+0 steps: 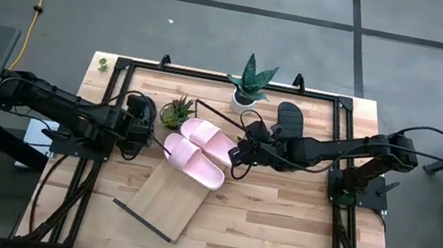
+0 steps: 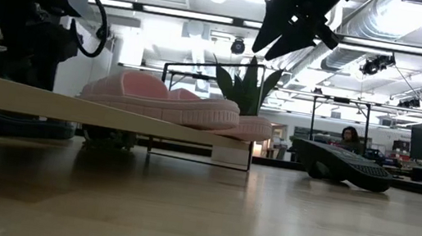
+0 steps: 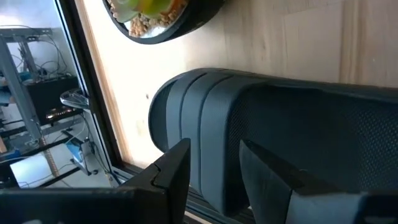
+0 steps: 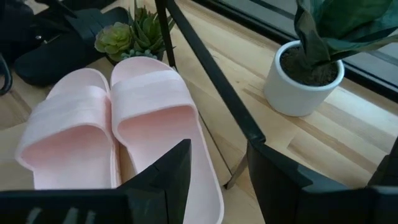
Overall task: Pick and place slides into the shelf
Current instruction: Put the left black slide on the shelf
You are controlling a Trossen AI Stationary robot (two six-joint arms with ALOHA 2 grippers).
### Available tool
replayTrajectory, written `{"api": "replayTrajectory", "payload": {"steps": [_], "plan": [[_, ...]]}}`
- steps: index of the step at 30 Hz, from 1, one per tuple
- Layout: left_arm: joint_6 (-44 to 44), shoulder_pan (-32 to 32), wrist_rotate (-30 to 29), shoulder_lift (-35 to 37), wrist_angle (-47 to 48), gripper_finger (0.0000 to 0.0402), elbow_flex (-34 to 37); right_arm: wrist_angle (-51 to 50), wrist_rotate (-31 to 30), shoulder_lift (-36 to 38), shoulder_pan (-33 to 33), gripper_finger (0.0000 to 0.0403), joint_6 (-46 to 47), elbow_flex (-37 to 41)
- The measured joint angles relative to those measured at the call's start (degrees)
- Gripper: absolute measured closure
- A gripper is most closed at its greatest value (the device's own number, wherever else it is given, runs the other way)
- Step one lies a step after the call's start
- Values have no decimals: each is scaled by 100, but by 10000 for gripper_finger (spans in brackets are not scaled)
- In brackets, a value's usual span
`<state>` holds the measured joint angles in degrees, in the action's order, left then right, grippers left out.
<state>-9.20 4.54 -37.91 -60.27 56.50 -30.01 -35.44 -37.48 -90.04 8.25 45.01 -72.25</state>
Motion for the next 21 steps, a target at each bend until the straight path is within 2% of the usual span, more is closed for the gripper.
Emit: {"api": "replayTrajectory", "payload": {"steps": [6,11,21], "plan": [[-7,0,17,0,-45,275,1,-1,-15,0,0,257,-2,0],[-358,-2,439,-15,-145,275,98,0,-134,0,0,257,-4,0],[-269,0,245,-79,-211,275,139,13,-139,0,0,257,-4,0]]}}
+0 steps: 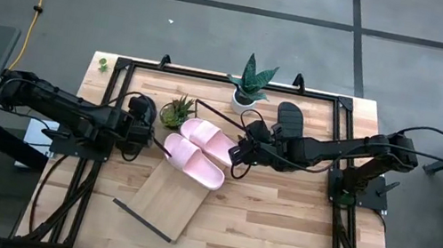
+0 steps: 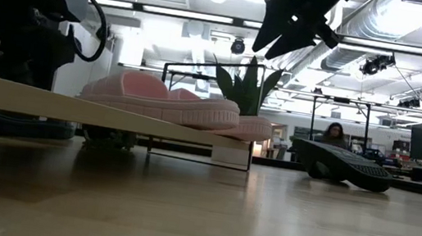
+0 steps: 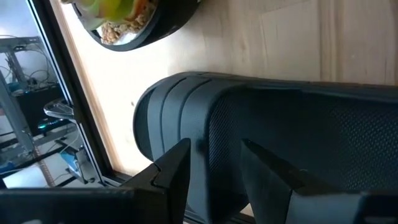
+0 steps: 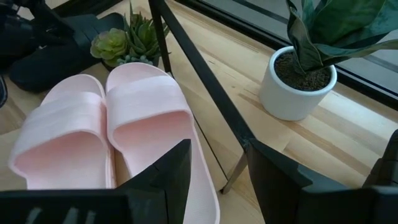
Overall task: Pick and place slides into the shelf
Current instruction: Put the left black slide on the shelf
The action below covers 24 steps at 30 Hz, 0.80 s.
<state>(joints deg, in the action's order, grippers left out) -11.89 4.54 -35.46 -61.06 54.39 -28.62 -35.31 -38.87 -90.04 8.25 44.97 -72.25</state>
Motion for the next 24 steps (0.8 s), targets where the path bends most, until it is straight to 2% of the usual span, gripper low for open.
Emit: {"api": "replayTrajectory", "payload": {"steps": [14,24], "plan": [[15,25,-273,0,-83,275,129,-2,0,0,0,257,0,0],[6,1056,-315,0,-165,275,129,0,4,0,0,257,0,0]]}}
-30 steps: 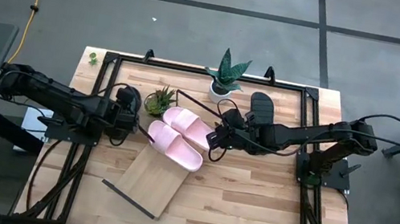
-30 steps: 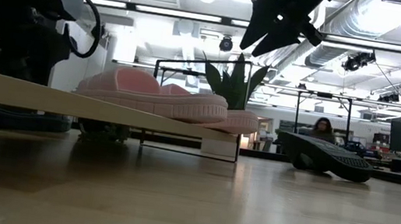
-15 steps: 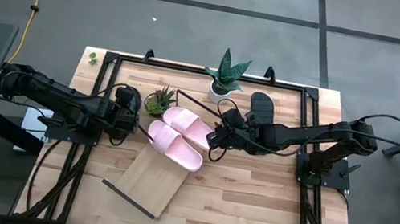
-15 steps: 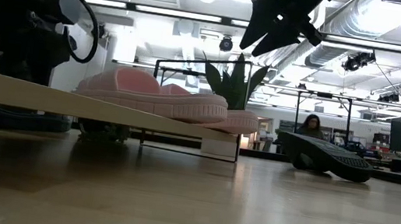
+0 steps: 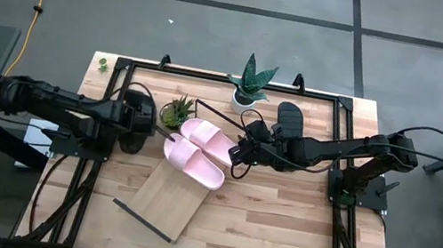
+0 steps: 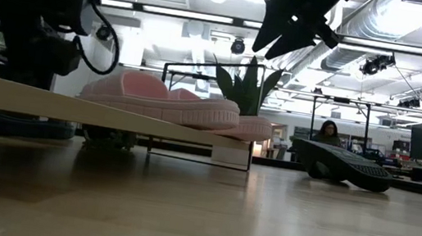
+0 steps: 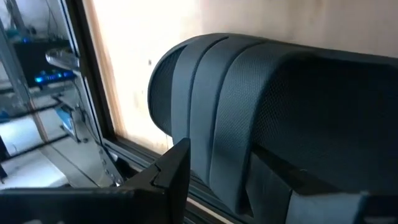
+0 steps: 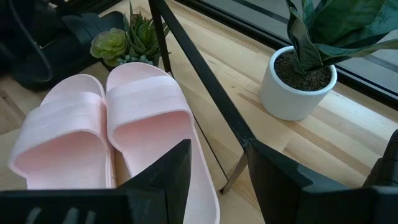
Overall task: Pick and place slides into the shelf
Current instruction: Put the left black slide on the shelf
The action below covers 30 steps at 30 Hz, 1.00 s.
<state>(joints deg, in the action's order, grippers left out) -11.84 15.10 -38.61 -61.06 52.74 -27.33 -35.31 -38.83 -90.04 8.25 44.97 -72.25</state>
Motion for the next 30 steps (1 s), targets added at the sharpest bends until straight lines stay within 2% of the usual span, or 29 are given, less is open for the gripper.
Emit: {"api": "replayTrajectory", "payload": {"steps": [10,30], "plan": [[-325,330,387,-1,-218,275,0,-2,0,0,0,257,0,0],[-273,330,319,0,-222,276,0,0,0,0,0,257,22,0]]}}
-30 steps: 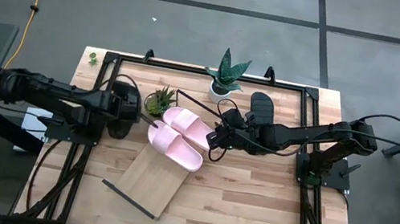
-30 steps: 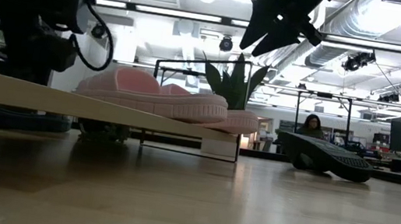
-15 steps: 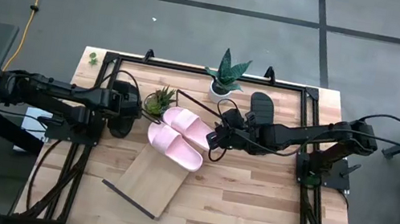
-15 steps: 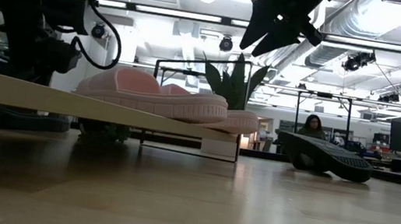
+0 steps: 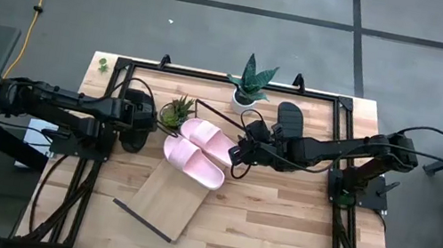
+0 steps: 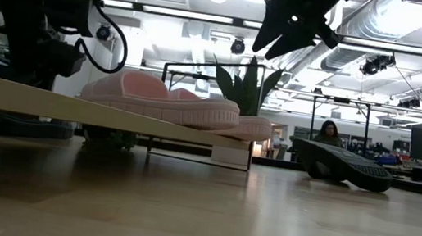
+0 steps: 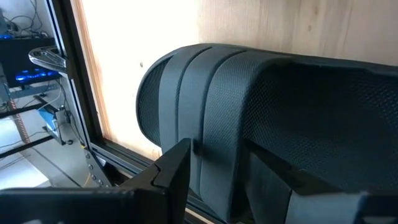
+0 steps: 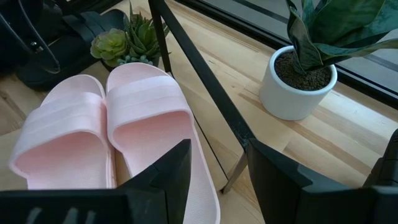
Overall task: Pick and place slides into the shelf
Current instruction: Put the left black slide on the shelf
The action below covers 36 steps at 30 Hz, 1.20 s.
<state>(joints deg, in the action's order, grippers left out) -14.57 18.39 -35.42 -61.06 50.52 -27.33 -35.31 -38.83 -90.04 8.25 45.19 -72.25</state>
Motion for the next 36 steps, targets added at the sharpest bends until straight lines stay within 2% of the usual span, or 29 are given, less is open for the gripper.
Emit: {"api": "replayTrajectory", "payload": {"steps": [4,13,19,25,36], "plan": [[2,0,-2,0,0,300,-2,0,0,0,0,257,0,0],[2,-2,-42,0,-2,394,-7,0,0,0,-2,257,-2,0],[2,-2,-47,0,2,381,-7,0,0,0,-2,257,-4,0],[169,0,-126,0,87,396,-169,0,-2,0,-1,257,-4,0],[354,0,-651,15,507,394,-511,0,-2,0,-2,257,-4,0]]}}
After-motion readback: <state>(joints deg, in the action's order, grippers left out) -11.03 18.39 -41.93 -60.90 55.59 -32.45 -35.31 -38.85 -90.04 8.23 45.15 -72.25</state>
